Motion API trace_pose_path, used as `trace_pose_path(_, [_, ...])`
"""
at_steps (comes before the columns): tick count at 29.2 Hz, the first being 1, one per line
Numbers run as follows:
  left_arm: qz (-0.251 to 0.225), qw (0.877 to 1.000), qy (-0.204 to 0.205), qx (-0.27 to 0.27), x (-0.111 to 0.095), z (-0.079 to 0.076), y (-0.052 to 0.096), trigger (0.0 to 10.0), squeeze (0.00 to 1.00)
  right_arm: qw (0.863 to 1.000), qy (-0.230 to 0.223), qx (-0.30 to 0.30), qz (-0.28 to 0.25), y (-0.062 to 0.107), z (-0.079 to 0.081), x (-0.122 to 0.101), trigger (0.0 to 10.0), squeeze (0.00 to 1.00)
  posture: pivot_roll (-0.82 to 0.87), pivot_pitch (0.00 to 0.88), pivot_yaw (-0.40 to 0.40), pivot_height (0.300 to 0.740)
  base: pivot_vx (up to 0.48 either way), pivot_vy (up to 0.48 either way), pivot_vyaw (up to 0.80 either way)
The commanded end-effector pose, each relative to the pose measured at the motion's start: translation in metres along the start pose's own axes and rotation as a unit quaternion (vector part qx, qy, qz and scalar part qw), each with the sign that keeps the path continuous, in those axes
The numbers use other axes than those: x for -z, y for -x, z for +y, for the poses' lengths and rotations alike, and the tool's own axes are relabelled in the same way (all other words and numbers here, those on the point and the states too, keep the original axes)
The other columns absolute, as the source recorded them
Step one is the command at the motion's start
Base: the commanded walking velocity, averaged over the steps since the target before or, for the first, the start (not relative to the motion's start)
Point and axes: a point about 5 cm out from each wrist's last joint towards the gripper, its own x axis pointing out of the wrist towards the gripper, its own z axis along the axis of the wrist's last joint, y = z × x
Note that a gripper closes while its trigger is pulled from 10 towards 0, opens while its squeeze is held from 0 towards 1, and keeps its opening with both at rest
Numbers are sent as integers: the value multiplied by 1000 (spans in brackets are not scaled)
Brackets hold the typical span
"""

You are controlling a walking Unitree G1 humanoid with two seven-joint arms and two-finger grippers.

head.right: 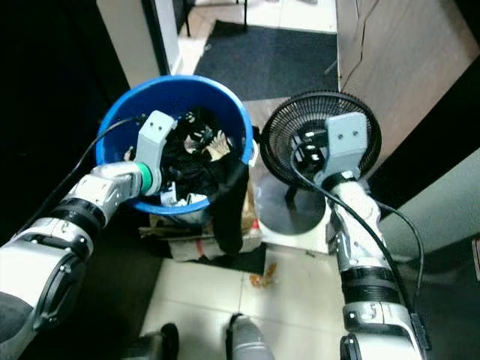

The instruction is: Clothes washing

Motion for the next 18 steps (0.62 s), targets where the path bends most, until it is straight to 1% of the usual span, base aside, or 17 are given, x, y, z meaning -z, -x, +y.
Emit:
trace_pose_path(1, [35, 999, 28, -3, 24, 3, 2, 10000, 0, 1000, -3, 1, 8, 4, 0, 4, 10000, 0, -142, 301, 113, 740, 0, 0, 0])
trace_pose_path(2, [45, 998, 40, -3, 32, 2, 2, 10000, 0, 1000, -3, 1, 11, 6, 0, 5, 10000, 0, -146, 310, 111, 740, 0, 0, 0])
trace_pose_path(4, [51, 997, 54, 2, 38, 0, 2, 10000, 0, 1000, -3, -1, 13, 8, 1, 5, 10000, 0, -148, 321, 109, 740, 0, 0, 0])
trace_pose_path(7, [50, 997, 60, 16, 38, -3, 0, 10000, 0, 1000, -3, -3, 16, 10, 2, 5, 10000, 0, -148, 326, 108, 740, 0, 0, 0])
trace_pose_path(10, [62, 995, 62, 50, 38, -8, 0, 10000, 0, 1000, -5, -3, 20, 14, 4, 4, 10000, 0, -146, 333, 108, 740, 0, 0, 0])
trace_pose_path(12, [62, 995, 62, 50, 38, -8, 0, 10000, 0, 1000, -5, -3, 20, 14, 4, 4, 10000, 0, -146, 333, 108, 740, 0, 0, 0])
trace_pose_path(14, [78, 993, 70, 52, 46, -4, 4, 10000, 0, 1000, -7, -2, 21, 15, 6, 1, 10000, 0, -140, 332, 108, 740, 0, 0, 0])
trace_pose_path(18, [88, 992, 78, 51, 52, -2, 7, 10000, 0, 1000, -9, -2, 20, 15, 7, -1, 10000, 0, -139, 332, 108, 740, 0, 0, 0])
